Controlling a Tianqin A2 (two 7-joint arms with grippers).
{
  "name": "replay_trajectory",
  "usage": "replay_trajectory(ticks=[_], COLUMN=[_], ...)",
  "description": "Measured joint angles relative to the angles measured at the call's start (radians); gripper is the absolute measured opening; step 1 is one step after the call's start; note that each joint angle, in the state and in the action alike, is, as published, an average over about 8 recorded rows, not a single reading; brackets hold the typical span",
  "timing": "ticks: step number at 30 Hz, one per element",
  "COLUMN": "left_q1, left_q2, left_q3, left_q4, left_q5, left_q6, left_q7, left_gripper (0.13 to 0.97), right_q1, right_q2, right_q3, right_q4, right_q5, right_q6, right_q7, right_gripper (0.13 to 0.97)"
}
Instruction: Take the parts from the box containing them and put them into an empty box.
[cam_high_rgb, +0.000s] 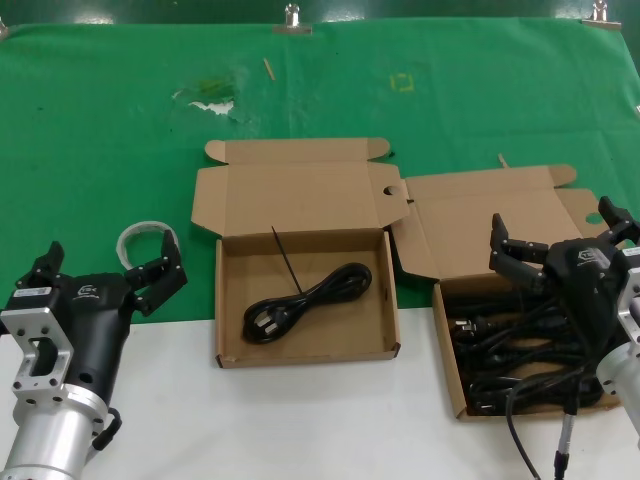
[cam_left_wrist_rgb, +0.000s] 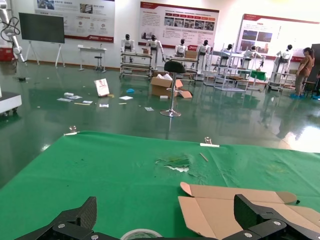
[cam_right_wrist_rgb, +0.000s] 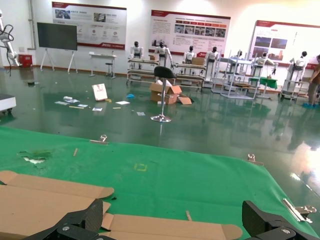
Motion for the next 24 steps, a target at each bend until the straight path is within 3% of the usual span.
replay_trajectory(ticks=[24], left_q1=[0.0], left_q2=[0.0], left_q3=[0.0], left_q4=[0.0], left_q5=[0.0], left_q6=[0.0], left_q7=[0.0], left_gripper=[0.966], right_q1=[0.0], right_q2=[0.0], right_q3=[0.0], right_q4=[0.0], right_q5=[0.0], right_q6=[0.0], right_q7=[0.0], right_gripper=[0.966])
